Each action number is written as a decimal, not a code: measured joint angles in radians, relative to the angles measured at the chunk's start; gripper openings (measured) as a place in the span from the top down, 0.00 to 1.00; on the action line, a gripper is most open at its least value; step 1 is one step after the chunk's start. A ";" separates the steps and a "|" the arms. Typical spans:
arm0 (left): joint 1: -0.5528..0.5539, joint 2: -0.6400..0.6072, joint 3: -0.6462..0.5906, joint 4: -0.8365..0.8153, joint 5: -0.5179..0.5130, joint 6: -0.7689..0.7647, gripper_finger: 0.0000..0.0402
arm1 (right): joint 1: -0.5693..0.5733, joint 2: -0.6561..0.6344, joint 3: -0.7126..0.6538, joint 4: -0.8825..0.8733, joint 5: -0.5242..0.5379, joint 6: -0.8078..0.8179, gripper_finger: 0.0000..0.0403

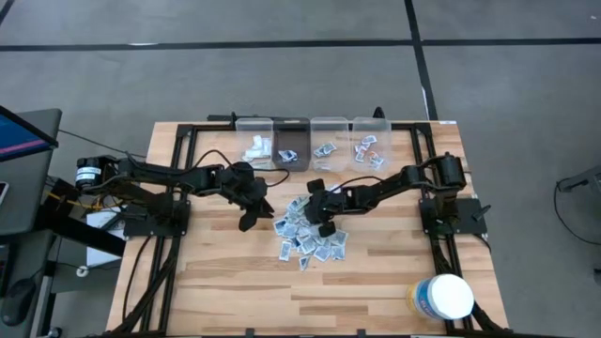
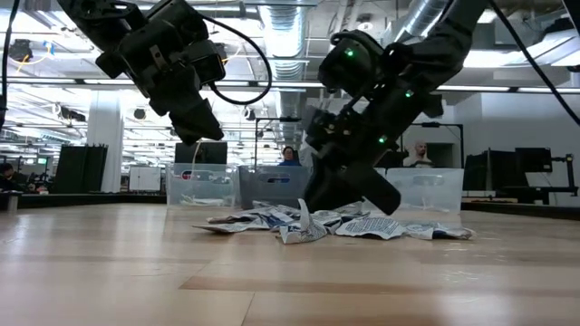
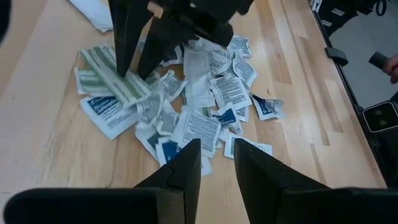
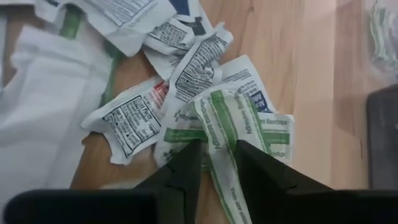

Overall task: Pick & Place First Aid Supplies
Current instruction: Put the bandage into the left transparent bin

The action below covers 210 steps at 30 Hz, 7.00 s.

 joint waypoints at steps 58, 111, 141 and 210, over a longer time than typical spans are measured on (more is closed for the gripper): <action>0.002 -0.357 -0.001 0.379 -0.086 0.100 0.67 | -0.013 -0.359 0.377 -0.002 -0.269 0.468 1.00; 0.002 -0.174 0.000 0.607 0.034 0.048 0.77 | -0.003 -0.359 0.376 -0.033 -0.266 0.439 1.00; -0.064 -0.174 0.000 0.587 -0.030 0.194 0.49 | 0.014 -0.368 0.378 -0.041 -0.264 0.465 1.00; 0.430 -0.065 0.000 0.211 -0.626 0.077 0.94 | -0.198 -0.195 0.374 -0.596 -0.134 0.317 0.63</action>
